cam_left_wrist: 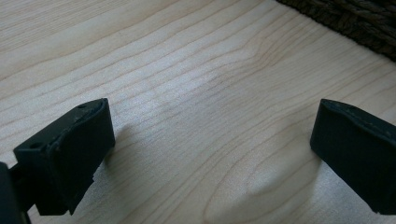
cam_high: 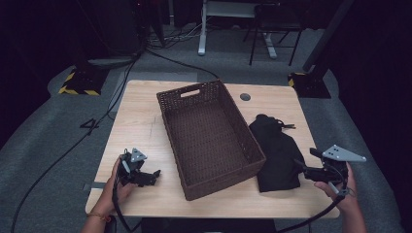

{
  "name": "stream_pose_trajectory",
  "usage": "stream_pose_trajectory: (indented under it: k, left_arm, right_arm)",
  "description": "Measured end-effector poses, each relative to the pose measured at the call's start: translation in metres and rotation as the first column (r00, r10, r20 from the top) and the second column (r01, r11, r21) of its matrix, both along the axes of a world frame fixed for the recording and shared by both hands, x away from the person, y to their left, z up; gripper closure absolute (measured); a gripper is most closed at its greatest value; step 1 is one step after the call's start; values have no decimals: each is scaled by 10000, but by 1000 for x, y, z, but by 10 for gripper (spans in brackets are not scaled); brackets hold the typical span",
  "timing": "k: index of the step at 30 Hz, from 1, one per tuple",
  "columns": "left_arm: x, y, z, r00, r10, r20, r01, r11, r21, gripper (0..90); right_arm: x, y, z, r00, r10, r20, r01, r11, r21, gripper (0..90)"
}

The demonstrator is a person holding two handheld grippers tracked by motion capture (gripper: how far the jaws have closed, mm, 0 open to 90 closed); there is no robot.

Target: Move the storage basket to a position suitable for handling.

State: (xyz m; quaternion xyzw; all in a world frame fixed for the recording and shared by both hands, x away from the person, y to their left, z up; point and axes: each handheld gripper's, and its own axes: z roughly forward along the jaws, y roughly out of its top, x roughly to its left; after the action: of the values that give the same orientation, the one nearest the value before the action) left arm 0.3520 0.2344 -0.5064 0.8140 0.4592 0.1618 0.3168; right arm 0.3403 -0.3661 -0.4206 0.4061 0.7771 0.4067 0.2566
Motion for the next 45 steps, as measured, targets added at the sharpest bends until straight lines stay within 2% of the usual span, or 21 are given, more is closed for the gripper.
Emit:
stream_pose_trajectory:
  k: [5,10,19,26,32,34,40,45]
  left_arm:
    - [0,0,0,10000,0,0,0,10000,-3,0]
    - [0,0,0,10000,-1,1,1,10000,-5,0]
    - [0,0,0,10000,-5,-1,5,10000,2,0]
    - [0,0,0,10000,-5,-2,5,10000,-1,0]
    - [0,0,0,10000,-20,9,20,10000,3,0]
    - [0,0,0,10000,-18,14,18,10000,-2,0]
    - [0,0,0,10000,-10,10,10,10000,6,0]
    - [0,0,0,10000,-4,7,4,10000,-24,0]
  right_arm:
    - [11,10,2,9995,141,-282,-151,9993,-353,208]
    - [24,19,1,9979,313,-575,-341,9983,-479,203]
    - [53,32,-8,9920,442,-1180,-542,9951,-832,183]
    - [66,35,-16,9873,478,-1518,-618,9942,-885,167]
    - [82,38,-28,9787,464,-2000,-678,9925,-1017,165]
    - [89,38,-35,9729,370,-2282,-632,9921,-1084,163]
    - [95,38,-47,9637,395,-2641,-724,9906,-1158,159]
    - [96,35,-54,9578,473,-2835,-708,9948,-733,154]
